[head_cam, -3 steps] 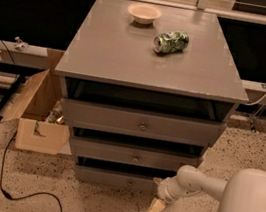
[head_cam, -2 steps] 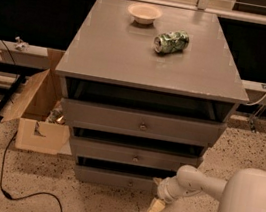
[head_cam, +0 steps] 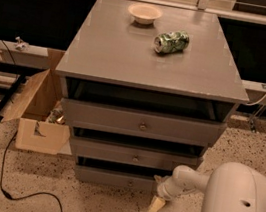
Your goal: Open bottom drawer
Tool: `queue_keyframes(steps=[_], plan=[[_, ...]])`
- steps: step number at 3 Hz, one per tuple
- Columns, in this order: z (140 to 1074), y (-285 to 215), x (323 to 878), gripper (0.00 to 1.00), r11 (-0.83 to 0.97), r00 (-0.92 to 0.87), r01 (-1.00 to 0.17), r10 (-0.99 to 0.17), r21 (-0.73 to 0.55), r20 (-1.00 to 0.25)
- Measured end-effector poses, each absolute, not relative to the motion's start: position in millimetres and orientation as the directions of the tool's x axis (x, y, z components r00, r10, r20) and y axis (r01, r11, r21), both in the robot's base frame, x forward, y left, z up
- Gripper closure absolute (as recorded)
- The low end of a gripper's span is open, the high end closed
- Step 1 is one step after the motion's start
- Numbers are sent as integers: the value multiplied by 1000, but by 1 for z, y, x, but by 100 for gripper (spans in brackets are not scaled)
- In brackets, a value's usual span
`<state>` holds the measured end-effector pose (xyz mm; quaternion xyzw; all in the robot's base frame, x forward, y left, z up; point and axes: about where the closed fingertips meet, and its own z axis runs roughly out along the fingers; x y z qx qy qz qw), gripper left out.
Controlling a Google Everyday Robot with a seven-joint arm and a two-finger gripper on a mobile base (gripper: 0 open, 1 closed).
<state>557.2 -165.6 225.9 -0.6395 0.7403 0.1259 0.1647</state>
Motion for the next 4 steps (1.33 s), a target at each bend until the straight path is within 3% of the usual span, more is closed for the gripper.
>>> queue_keyframes(steps=[2,3,4], plan=[[191,-187,602,0,129,-69,-980,-932,-150,-355],[163,-192,615,3,108,-64,-986,-949,-128,-309],[145,-195,615,25,93,-64,-992,-953,-86,-295]])
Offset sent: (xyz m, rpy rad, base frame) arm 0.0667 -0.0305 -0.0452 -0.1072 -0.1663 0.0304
